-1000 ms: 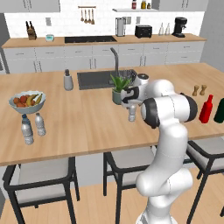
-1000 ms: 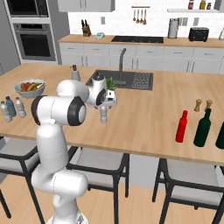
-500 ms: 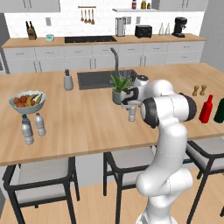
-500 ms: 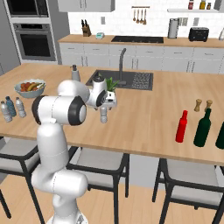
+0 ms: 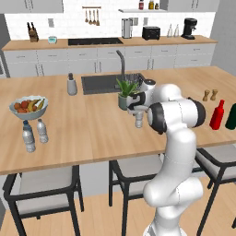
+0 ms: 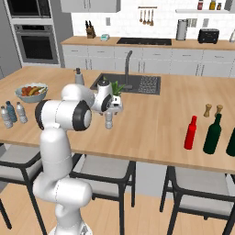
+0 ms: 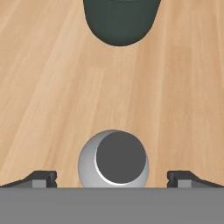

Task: Move the plastic bottles in the middle to the plastics group, and the glass bottles in the middle to the glass group.

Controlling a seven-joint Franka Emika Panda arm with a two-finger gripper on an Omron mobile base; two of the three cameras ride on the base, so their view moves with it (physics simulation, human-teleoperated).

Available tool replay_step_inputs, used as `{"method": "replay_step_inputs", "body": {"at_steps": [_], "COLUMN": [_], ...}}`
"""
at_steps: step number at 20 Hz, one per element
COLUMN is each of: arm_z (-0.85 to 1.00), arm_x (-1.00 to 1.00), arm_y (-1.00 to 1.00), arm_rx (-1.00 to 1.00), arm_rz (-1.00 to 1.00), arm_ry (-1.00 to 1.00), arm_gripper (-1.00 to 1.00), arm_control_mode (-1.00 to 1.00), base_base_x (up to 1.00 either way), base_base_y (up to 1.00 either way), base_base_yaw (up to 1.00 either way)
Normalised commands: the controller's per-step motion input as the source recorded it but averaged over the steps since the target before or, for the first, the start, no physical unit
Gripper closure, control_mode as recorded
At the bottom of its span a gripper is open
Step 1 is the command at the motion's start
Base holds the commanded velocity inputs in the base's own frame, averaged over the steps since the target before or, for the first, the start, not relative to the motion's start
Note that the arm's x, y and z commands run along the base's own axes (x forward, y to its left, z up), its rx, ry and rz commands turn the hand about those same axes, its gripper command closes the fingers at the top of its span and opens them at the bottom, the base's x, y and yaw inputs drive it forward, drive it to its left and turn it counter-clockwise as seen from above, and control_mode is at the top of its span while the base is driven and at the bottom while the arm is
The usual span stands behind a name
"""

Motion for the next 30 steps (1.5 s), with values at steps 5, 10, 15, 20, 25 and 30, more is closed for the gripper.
{"method": "replay_step_inputs", "body": {"at_steps": [5,10,15,20,25,30], "arm_z": [0.00,0.02,0.46,0.63,0.43,0.04], "arm_x": [0.00,-0.16,-0.57,-0.65,-0.57,-0.53], "arm_y": [0.00,0.01,0.39,0.87,1.00,0.79], "arm_rx": [0.00,0.00,0.00,0.00,0.00,0.00], "arm_rz": [0.00,0.01,0.10,0.23,0.33,0.27], "arm_ry": [0.00,-0.01,-0.02,0.00,0.00,-0.02], "arm_gripper": [1.00,1.00,1.00,1.00,1.00,1.00], "arm_control_mode": [-1.00,-1.00,-1.00,-1.00,-1.00,-1.00], "base_base_x": [0.00,0.00,0.00,0.00,0.00,0.00], "base_base_y": [0.00,0.00,0.00,0.00,0.00,0.00], "base_base_yaw": [0.00,0.00,0.00,0.00,0.00,0.00]}}
